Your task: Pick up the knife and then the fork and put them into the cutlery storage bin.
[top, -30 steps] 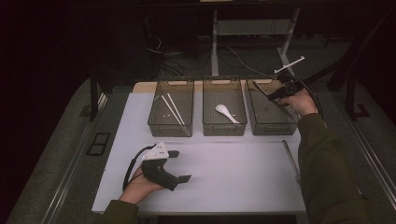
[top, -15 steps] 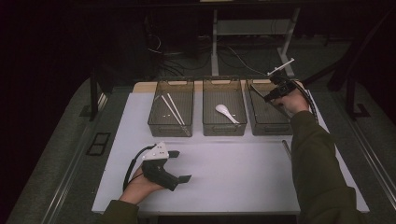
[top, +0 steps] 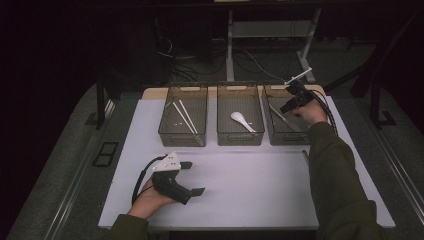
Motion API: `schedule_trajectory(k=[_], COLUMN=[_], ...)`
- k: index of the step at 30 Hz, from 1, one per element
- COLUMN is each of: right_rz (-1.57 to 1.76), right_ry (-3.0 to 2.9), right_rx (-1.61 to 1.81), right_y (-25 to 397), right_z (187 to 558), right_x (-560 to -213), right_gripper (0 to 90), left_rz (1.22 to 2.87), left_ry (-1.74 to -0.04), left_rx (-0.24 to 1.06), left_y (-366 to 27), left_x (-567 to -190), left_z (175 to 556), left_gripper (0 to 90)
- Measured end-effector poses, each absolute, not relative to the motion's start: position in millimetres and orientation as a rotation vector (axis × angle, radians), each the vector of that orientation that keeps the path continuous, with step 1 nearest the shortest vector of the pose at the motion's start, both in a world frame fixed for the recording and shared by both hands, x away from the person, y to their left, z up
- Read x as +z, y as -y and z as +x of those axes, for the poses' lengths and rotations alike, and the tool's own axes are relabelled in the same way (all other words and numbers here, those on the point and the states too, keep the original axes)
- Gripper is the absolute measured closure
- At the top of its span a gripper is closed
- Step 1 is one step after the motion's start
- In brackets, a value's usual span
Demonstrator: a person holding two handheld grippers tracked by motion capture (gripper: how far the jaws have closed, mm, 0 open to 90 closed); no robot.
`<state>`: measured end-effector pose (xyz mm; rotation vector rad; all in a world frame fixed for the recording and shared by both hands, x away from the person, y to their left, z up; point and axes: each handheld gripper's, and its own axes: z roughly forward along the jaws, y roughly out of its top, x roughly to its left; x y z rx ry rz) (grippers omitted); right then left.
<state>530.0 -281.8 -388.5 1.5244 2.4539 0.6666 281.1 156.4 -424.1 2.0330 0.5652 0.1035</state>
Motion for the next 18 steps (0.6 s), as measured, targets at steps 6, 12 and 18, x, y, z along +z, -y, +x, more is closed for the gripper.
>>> schedule_trajectory(k=[6,12,18], right_rz=[1.555,1.542,1.474], right_ry=[-2.42,-2.387,-2.352], right_rx=[0.766,0.874,0.93], right_y=[290.4,297.4,301.7], right_z=[522.8,508.2,485.8], right_x=[-378.8,-367.3,-356.3], right_gripper=[57.6,48.6,42.6], left_rz=[2.034,2.042,2.043], left_ry=[-0.566,-0.562,-0.565], left_rx=[0.105,0.105,0.109], left_y=[-155.9,-155.3,-155.7], left_x=[-424.4,-424.8,-424.7], left_z=[281.1,281.3,281.4], left_gripper=[0.4,0.4,0.4])
